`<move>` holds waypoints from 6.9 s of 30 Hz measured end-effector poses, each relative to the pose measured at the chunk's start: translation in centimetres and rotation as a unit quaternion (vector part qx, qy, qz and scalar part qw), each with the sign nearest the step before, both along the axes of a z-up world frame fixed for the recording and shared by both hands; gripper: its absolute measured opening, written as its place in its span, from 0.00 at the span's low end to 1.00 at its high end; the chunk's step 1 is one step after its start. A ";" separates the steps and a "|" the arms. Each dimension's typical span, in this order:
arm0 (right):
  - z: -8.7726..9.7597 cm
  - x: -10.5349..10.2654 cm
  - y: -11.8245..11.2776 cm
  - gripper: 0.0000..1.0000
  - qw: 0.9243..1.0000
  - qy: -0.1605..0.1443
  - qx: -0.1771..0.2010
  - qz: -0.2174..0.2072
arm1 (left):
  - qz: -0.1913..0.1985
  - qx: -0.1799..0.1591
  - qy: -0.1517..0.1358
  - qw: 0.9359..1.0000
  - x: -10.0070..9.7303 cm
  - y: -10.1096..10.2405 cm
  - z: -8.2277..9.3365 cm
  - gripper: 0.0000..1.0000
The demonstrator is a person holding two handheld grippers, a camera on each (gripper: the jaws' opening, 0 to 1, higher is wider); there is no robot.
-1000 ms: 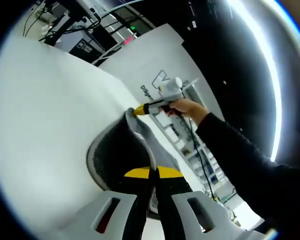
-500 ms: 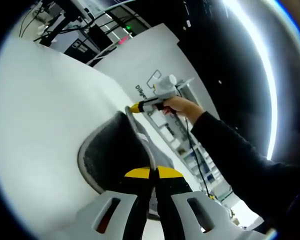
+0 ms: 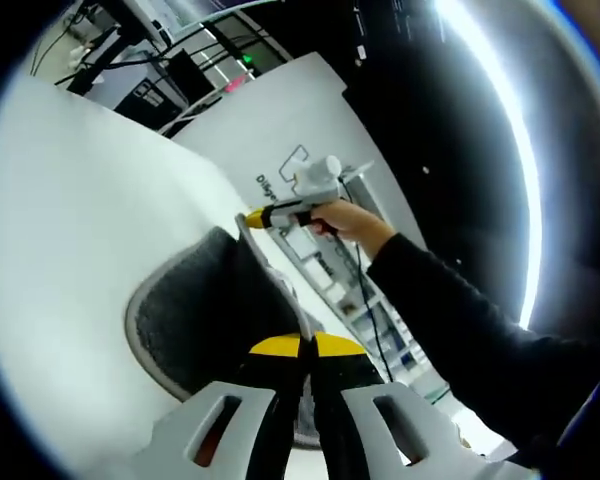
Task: Open the folded towel by lifting each exposed corner and separating the folded layers until the towel lies flat within the target outline without major curled edges
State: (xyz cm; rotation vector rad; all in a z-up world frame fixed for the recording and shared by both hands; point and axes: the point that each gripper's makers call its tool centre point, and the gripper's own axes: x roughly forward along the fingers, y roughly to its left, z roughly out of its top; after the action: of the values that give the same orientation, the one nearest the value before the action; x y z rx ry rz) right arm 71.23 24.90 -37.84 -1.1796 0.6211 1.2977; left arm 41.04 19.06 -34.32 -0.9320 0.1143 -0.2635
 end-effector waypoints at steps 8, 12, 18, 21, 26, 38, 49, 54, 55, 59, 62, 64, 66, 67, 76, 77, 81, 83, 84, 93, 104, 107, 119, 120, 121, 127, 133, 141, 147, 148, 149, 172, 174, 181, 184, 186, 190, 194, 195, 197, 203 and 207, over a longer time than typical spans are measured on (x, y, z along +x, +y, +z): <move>1.0 3.0 0.3 0.00 1.000 -0.012 0.024 -0.007 | -0.016 0.012 -0.009 1.000 -0.1 -1.5 0.6 0.01; 1.1 2.2 -0.4 0.00 1.000 -0.016 0.022 -0.009 | -0.023 0.013 -0.011 1.000 -0.2 -2.1 0.8 0.01; 1.9 1.7 -0.8 0.00 0.999 -0.027 0.037 -0.006 | -0.035 0.015 -0.025 0.999 -0.5 -3.1 1.9 0.01; 2.2 1.8 -1.1 0.00 0.999 -0.032 0.040 -0.008 | -0.037 0.019 -0.030 0.999 -0.6 -3.4 2.1 0.01; 2.7 0.2 -2.4 0.00 0.998 -0.043 0.046 -0.013 | -0.045 0.019 -0.027 0.998 -0.8 -4.1 1.8 0.01; 3.2 -1.2 -4.5 0.00 0.997 -0.049 0.053 -0.027 | -0.060 0.020 -0.035 0.997 -1.0 -5.7 2.5 0.01; 3.2 -2.3 -6.3 0.00 0.997 -0.048 0.058 -0.033 | -0.073 0.021 -0.038 0.996 -1.1 -6.8 2.8 0.01; 3.4 -2.7 -7.0 0.00 0.996 -0.049 0.059 -0.036 | -0.077 0.022 -0.040 0.996 -1.2 -7.4 3.1 0.01; 3.4 -2.8 -7.1 0.00 0.996 -0.050 0.059 -0.037 | -0.077 0.023 -0.040 0.996 -1.2 -7.6 3.1 0.01; 3.6 -2.2 -6.9 0.00 0.996 -0.051 0.061 -0.039 | -0.080 0.021 -0.040 0.996 -1.3 -8.0 3.1 0.01; 3.6 -2.3 -7.3 0.00 0.996 -0.053 0.058 -0.038 | -0.084 0.017 -0.037 0.996 -1.3 -8.4 3.1 0.01; 3.7 -2.4 -7.6 0.00 0.996 -0.054 0.059 -0.039 | -0.087 0.019 -0.036 0.995 -1.3 -8.6 3.1 0.01; 3.8 -2.4 -7.9 0.00 0.996 -0.055 0.059 -0.040 | -0.089 0.020 -0.037 0.995 -1.3 -8.9 3.2 0.01; 3.9 -2.4 -8.1 0.00 0.996 -0.055 0.058 -0.041 | -0.089 0.020 -0.037 0.995 -1.3 -9.0 3.2 0.01; 4.3 -2.2 -9.7 0.00 0.995 -0.060 0.066 -0.048 | -0.098 0.024 -0.040 0.994 -1.3 -10.2 3.5 0.01; 4.3 -2.1 -9.9 0.00 0.995 -0.059 0.067 -0.049 | -0.099 0.024 -0.041 0.994 -1.2 -10.3 3.5 0.01; 4.5 -2.0 -10.5 0.00 0.994 -0.059 0.071 -0.054 | -0.102 0.026 -0.042 0.994 -1.2 -10.6 3.7 0.01; 4.5 -1.9 -10.7 0.00 0.994 -0.059 0.071 -0.056 | -0.102 0.027 -0.042 0.994 -1.2 -10.8 3.7 0.01; 4.6 -1.9 -10.8 0.00 0.994 -0.060 0.071 -0.056 | -0.103 0.028 -0.042 0.993 -1.2 -10.9 3.7 0.01; 5.3 -1.4 -12.4 0.00 0.993 -0.067 0.077 -0.066 | -0.110 0.035 -0.047 0.992 -1.2 -12.1 4.0 0.01; 5.6 -1.0 -13.9 0.00 0.992 -0.075 0.076 -0.074 | -0.121 0.046 -0.050 0.990 -1.0 -13.6 4.0 0.01; 5.7 -0.8 -14.3 0.00 0.991 -0.076 0.077 -0.077 | -0.122 0.049 -0.050 0.990 -1.0 -13.9 4.0 0.01; 5.6 -0.1 -16.3 0.00 0.990 -0.078 0.078 -0.086 | -0.133 0.054 -0.052 0.988 -1.0 -15.7 4.1 0.01; 5.7 -0.1 -16.6 0.00 0.990 -0.079 0.078 -0.088 | -0.134 0.055 -0.053 0.988 -1.0 -15.8 4.1 0.01; 5.7 0.0 -16.9 0.00 0.990 -0.080 0.079 -0.089 | -0.134 0.055 -0.053 0.988 -1.0 -15.9 4.1 0.01; 5.6 0.2 -18.5 0.00 0.989 -0.082 0.079 -0.095 | -0.143 0.059 -0.055 0.986 -1.0 -17.3 4.1 0.01; 6.1 1.4 -20.1 0.00 0.988 -0.085 0.078 -0.103 | -0.153 0.071 -0.053 0.984 -1.0 -18.5 3.9 0.01; 5.6 0.4 -22.1 0.00 0.987 -0.086 0.079 -0.110 | -0.162 0.075 -0.059 0.982 -1.0 -20.1 4.1 0.01; 5.4 0.8 -23.8 0.00 0.986 -0.089 0.078 -0.117 | -0.166 0.072 -0.060 0.982 -0.9 -21.2 3.7 0.01; 5.4 0.8 -24.0 0.00 0.986 -0.090 0.077 -0.118 | -0.167 0.072 -0.059 0.982 -0.9 -21.4 3.7 0.01; 5.3 0.9 -24.4 0.00 0.986 -0.090 0.076 -0.120 | -0.168 0.072 -0.060 0.981 -0.9 -21.6 3.7 0.01; 5.5 1.0 -32.0 0.00 0.977 -0.099 0.091 -0.166 | -0.216 0.089 -0.070 0.970 -0.7 -28.0 4.1 0.01; 5.5 1.0 -32.7 0.00 0.976 -0.100 0.090 -0.170 | -0.219 0.091 -0.072 0.969 -0.7 -28.6 4.1 0.01; 5.7 1.2 -34.8 0.00 0.973 -0.106 0.091 -0.181 | -0.229 0.094 -0.072 0.966 -0.5 -30.1 4.0 0.01; 5.6 1.4 -35.4 0.00 0.972 -0.106 0.095 -0.187 | -0.230 0.099 -0.074 0.965 -0.3 -30.5 4.0 0.01; 5.7 1.5 -35.6 0.00 0.971 -0.110 0.100 -0.187 | -0.232 0.110 -0.076 0.964 -0.2 -30.7 4.0 0.01; 5.9 1.8 -35.6 0.00 0.969 -0.115 0.109 -0.188 | -0.234 0.145 -0.093 0.957 0.0 -31.2 4.5 0.01; 6.2 2.0 -36.0 0.00 0.968 -0.118 0.112 -0.189 | -0.237 0.172 -0.112 0.950 0.2 -31.9 5.4 0.01; 6.2 2.0 -36.1 0.00 0.968 -0.118 0.112 -0.190 | -0.239 0.179 -0.116 0.947 0.2 -32.1 5.5 0.01; 6.7 2.1 -36.6 0.00 0.967 -0.119 0.114 -0.192 | -0.248 0.198 -0.126 0.940 0.2 -32.6 5.7 0.01; 6.8 2.2 -37.8 0.00 0.964 -0.126 0.119 -0.204 | -0.264 0.257 -0.142 0.919 0.8 -33.4 5.4 0.01; 6.7 1.9 -38.7 0.00 0.962 -0.127 0.120 -0.211 | -0.264 0.313 -0.160 0.898 1.0 -34.0 5.1 0.01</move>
State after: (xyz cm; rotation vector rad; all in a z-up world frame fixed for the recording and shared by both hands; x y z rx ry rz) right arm 73.08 -13.75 -31.16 -0.9305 0.4782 0.8169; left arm 42.04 -14.91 -29.18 -0.1883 0.1359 -0.8277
